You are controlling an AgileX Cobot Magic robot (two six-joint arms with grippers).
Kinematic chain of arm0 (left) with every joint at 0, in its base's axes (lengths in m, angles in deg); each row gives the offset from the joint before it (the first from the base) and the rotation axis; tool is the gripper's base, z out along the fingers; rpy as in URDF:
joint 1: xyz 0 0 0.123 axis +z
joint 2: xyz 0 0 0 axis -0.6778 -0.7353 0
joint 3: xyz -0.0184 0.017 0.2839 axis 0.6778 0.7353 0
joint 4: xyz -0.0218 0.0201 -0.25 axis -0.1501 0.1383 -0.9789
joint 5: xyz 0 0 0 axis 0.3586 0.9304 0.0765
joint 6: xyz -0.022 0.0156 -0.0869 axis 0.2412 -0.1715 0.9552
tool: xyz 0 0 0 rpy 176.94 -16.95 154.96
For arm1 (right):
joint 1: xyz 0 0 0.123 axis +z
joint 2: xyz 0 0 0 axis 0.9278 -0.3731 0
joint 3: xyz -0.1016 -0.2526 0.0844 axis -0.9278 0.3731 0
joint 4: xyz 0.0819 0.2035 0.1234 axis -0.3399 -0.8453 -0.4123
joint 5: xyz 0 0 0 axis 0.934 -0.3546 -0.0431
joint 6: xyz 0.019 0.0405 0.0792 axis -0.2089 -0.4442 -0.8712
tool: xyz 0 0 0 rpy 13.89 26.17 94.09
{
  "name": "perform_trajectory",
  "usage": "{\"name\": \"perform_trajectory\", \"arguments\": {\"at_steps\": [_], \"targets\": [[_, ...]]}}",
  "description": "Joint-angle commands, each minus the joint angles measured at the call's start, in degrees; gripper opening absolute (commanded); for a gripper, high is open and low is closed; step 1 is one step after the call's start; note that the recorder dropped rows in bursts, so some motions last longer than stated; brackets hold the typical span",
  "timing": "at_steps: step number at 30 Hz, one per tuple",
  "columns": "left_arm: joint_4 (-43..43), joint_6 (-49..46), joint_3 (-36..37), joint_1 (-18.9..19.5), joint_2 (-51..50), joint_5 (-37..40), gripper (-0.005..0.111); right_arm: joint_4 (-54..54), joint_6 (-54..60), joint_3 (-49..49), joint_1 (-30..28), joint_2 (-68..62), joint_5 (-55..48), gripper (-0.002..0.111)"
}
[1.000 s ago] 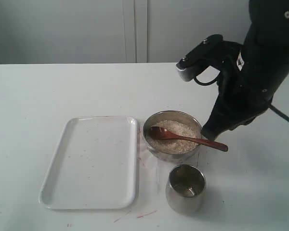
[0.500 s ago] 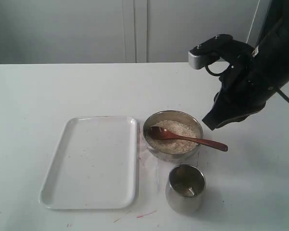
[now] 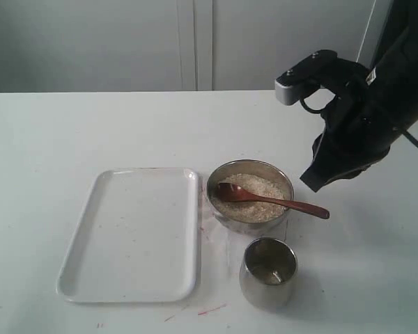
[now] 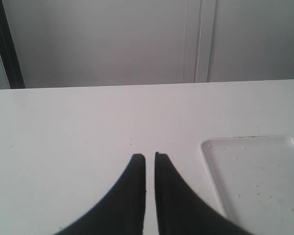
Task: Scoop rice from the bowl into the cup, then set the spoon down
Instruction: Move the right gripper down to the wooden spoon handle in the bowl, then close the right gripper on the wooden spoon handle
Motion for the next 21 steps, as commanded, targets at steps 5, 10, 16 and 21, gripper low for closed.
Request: {"name": "perform_trajectory", "arguments": {"at_steps": [5,10,16,21], "targets": [[-0.2,0.2,-0.4,-0.1,0.1,-0.3,0.014,0.7,6.3,0.1,-0.1,-0.5,0.5,0.048],[-0.2,0.2,-0.4,-0.1,0.1,-0.3,0.014,0.8,9.5,0.1,-0.1,-5.3,0.9,0.048],[-0.2,0.2,-0.4,-0.1,0.1,-0.3,0.014,0.8,12.8,0.1,-0.1,-9.7,-0.3,0.047],[-0.2,0.2,-0.4,-0.1,0.1,-0.3,0.014,1.0,12.8,0.1,-0.1,-10.9,2.3,0.047]]}}
